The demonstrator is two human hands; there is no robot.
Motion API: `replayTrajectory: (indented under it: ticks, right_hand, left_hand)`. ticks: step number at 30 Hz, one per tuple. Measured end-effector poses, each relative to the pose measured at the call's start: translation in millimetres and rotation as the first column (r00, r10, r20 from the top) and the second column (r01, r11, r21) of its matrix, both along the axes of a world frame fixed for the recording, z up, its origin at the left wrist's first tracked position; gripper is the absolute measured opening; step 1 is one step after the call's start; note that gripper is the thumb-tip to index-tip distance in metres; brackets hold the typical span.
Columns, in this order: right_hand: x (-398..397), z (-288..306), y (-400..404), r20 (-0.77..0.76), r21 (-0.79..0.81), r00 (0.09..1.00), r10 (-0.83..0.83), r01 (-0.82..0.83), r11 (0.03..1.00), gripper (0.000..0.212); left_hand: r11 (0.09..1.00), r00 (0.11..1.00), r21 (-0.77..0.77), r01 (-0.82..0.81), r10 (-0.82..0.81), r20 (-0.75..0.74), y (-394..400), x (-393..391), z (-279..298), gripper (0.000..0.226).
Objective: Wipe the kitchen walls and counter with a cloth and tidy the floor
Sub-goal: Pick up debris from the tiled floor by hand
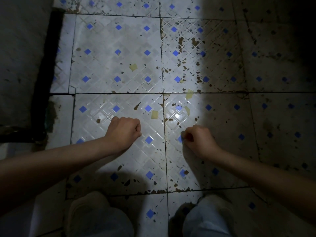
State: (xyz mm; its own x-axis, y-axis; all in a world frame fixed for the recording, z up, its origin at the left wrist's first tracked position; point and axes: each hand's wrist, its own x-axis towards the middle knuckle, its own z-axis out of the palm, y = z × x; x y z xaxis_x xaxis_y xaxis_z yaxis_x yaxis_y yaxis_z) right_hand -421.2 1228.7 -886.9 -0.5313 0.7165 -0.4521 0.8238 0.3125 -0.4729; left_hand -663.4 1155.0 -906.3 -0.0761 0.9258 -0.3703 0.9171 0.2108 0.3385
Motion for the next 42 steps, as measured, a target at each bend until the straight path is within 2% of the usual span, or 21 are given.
replayTrajectory:
  ticks: [4,6,8,12,16,18,23,27,31,36,42]
  right_hand:
    - [-1.2,1.4,-1.8,0.009,0.014,1.0,0.003,-0.004,1.0,0.016]
    - [-2.4,2.3,-1.7,0.004,-0.009,0.999,-0.039,0.039,0.999,0.016]
    - [-3.3,2.9,-0.6,-0.013,-0.05,0.995,-0.103,0.102,0.994,0.011]
    - [-1.9,4.1,2.2,-0.058,-0.135,0.959,-0.277,0.267,0.954,0.018]
    - [2.3,3.4,5.3,-0.038,-0.181,0.927,-0.372,0.36,0.915,0.024]
    - [4.4,1.3,7.2,-0.007,-0.165,0.929,-0.369,0.363,0.917,0.02]
    - [5.0,-5.0,9.6,0.0,-0.156,0.927,-0.374,0.37,0.916,0.007]
    - [1.2,-10.5,10.7,0.001,-0.109,0.942,-0.336,0.334,0.936,0.02]
    - [-2.2,-11.3,12.0,0.006,-0.034,0.958,-0.287,0.287,0.957,0.015]
    - [-4.1,-11.8,13.3,0.026,-0.038,0.972,-0.232,0.233,0.972,0.007]
    - [-5.2,-11.6,13.9,0.047,-0.06,0.99,-0.136,0.139,0.988,0.012]
  left_hand:
    - [0.998,0.983,0.023,-0.064,0.059,0.174,-4.4,-1.6,1.2,0.008]
    - [0.997,0.975,0.014,-0.078,0.074,0.208,-4.6,-2.1,1.9,0.006]
    - [0.997,0.97,0.013,-0.081,0.076,0.23,-3.7,-2.1,1.6,0.008]
    - [0.996,0.964,-0.017,-0.089,0.091,0.252,-1.0,-0.8,3.4,0.016]
    - [0.989,0.975,-0.104,-0.103,0.121,0.184,-0.4,-3.8,0.3,0.018]
    - [0.986,0.983,-0.122,-0.111,0.127,0.131,-1.3,-6.2,-0.9,0.02]
    - [0.991,0.992,-0.038,-0.129,0.129,0.0,-3.3,-12.6,4.5,0.022]
    - [0.991,0.99,0.032,-0.129,0.13,-0.046,-5.2,-27.4,10.6,0.009]
    - [0.989,0.985,0.012,-0.145,0.146,-0.094,-9.0,-44.3,9.8,0.024]
    - [0.991,0.99,-0.02,-0.131,0.129,-0.05,-11.7,-50.9,7.7,0.034]
    - [0.98,0.982,0.063,-0.187,0.186,0.022,-4.5,-46.7,6.6,0.03]
